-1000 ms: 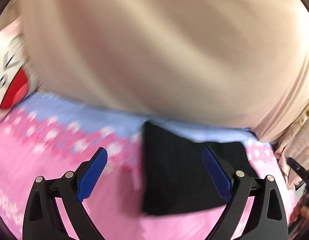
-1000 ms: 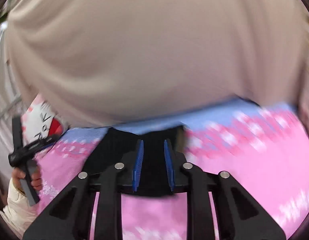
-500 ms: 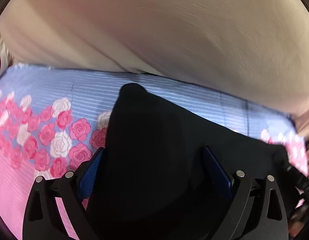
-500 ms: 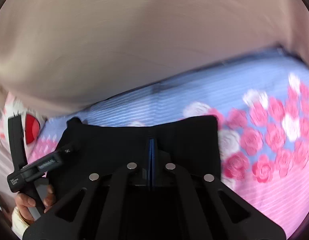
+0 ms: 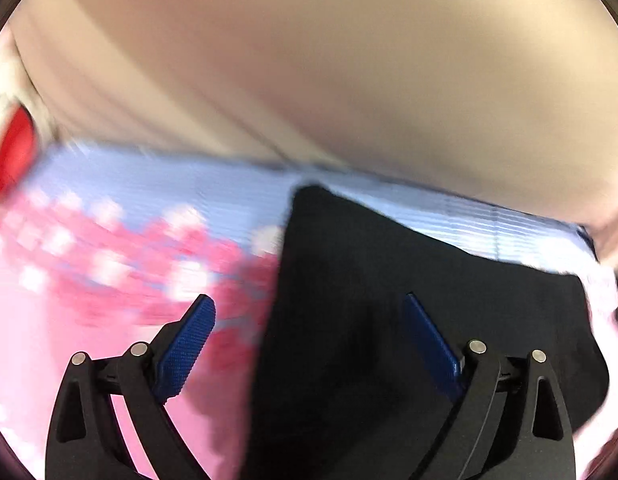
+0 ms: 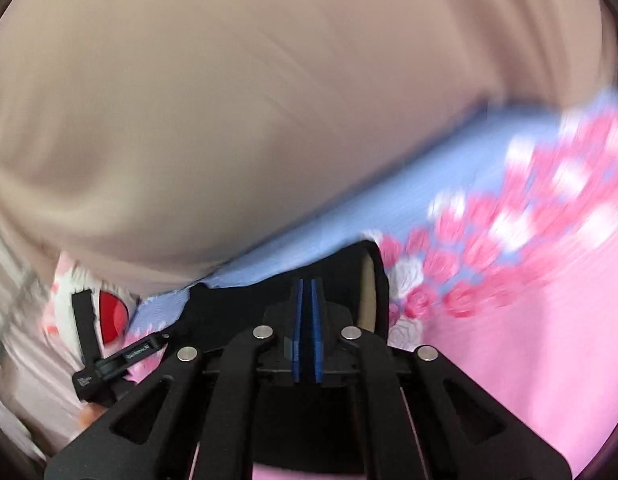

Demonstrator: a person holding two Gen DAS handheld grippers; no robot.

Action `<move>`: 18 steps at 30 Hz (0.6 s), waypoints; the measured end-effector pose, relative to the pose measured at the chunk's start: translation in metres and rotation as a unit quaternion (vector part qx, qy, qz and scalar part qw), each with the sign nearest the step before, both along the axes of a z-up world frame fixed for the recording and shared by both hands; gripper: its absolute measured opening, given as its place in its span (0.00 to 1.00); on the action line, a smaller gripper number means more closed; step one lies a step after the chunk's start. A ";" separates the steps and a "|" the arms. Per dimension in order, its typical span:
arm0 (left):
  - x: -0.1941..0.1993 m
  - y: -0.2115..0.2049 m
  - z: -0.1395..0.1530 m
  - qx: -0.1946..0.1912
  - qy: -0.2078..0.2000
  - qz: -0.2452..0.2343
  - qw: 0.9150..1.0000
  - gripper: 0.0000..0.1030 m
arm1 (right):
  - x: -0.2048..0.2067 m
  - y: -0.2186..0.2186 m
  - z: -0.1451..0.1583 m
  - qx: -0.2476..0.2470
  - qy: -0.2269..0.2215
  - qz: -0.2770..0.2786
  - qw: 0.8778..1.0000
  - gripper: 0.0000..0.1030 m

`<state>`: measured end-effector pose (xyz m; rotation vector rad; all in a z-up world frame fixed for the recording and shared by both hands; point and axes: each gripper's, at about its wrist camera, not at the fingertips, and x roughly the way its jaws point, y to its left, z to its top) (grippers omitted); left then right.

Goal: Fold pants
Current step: 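Lower the folded pants onto the bed and open both grippers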

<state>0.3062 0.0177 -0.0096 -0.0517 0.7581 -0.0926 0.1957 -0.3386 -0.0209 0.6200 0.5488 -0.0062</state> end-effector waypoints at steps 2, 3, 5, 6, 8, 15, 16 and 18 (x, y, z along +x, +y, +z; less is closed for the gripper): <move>-0.052 0.007 0.021 0.019 -0.039 -0.018 0.999 0.91 | -0.041 0.021 0.032 -0.074 -0.006 0.003 0.997 0.06; -0.072 0.009 0.026 0.024 -0.048 -0.025 0.998 0.91 | -0.053 0.029 0.038 -0.091 -0.009 0.007 0.996 0.07; -0.107 0.010 0.025 0.034 -0.048 -0.033 0.998 0.91 | -0.074 0.052 0.045 -0.114 -0.005 0.017 0.993 0.07; -0.118 0.010 0.023 0.033 -0.047 -0.041 0.998 0.91 | -0.089 0.063 0.043 -0.117 -0.001 0.023 0.993 0.07; -0.143 0.011 0.015 0.027 -0.042 -0.057 0.997 0.91 | -0.099 0.082 0.034 -0.122 0.016 0.035 0.992 0.07; -0.198 0.018 -0.032 -0.024 -0.003 -0.063 0.998 0.91 | -0.131 0.118 -0.007 -0.143 0.073 0.045 0.986 0.07; -0.201 0.017 -0.036 -0.024 0.001 -0.063 0.998 0.91 | -0.135 0.122 -0.017 -0.140 0.085 0.048 0.985 0.07; -0.208 0.014 -0.049 -0.017 0.005 -0.065 0.998 0.91 | -0.142 0.127 -0.025 -0.137 0.098 0.054 0.984 0.07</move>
